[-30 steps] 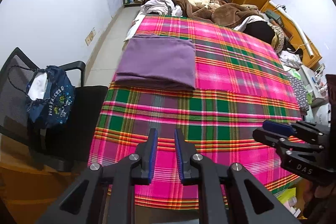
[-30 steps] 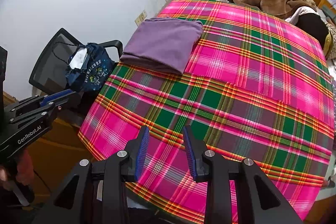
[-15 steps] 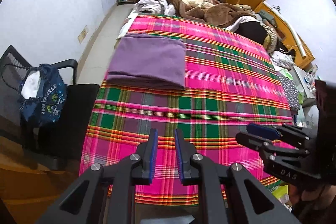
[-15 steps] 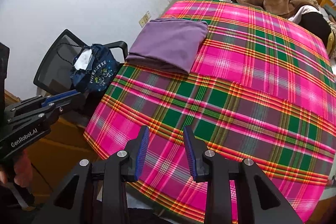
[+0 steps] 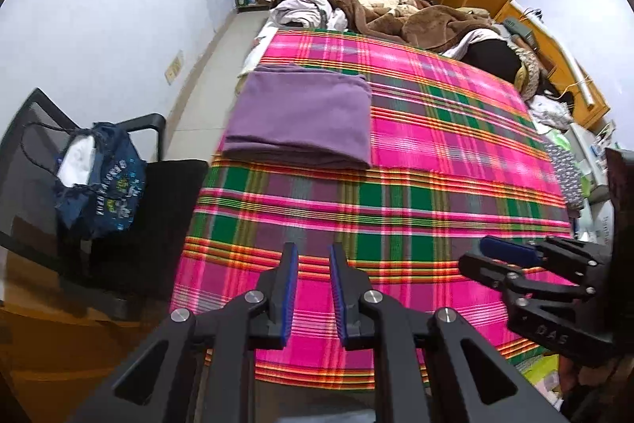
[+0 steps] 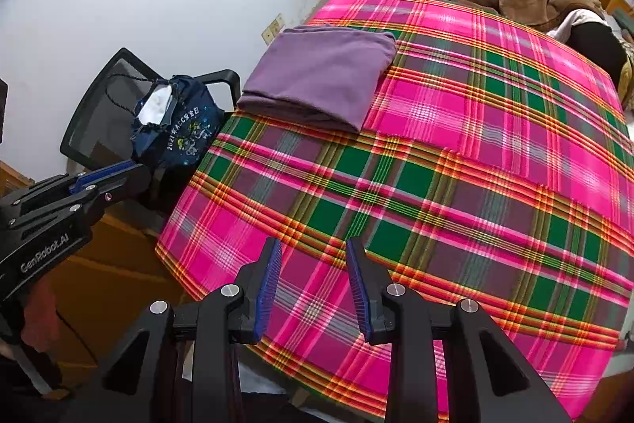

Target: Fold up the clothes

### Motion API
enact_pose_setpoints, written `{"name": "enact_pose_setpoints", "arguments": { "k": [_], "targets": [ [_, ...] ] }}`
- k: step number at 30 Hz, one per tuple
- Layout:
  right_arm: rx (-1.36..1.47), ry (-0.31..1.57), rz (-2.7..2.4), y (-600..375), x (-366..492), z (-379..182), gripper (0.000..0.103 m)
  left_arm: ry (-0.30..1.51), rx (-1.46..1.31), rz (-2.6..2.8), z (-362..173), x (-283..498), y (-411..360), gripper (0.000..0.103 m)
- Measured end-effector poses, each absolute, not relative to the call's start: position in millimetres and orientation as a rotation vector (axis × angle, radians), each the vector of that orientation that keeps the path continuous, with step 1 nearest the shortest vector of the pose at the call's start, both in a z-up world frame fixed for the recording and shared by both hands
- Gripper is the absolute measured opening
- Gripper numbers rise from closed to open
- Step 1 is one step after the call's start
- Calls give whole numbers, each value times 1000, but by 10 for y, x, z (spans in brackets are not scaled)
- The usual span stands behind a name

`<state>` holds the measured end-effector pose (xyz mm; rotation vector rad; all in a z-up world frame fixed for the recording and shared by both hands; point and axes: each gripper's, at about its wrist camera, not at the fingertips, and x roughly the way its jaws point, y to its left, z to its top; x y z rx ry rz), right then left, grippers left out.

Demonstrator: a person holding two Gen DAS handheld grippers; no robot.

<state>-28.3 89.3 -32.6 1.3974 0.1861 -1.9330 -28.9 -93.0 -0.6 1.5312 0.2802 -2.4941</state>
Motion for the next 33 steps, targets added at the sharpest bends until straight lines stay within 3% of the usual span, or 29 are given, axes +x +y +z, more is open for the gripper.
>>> {"name": "enact_pose_setpoints", "arguments": {
  "k": [33],
  "targets": [
    [1485, 231, -1991, 170, -503, -346, 35, 385, 1552, -2542, -100, -661, -1677, 16]
  ]
}}
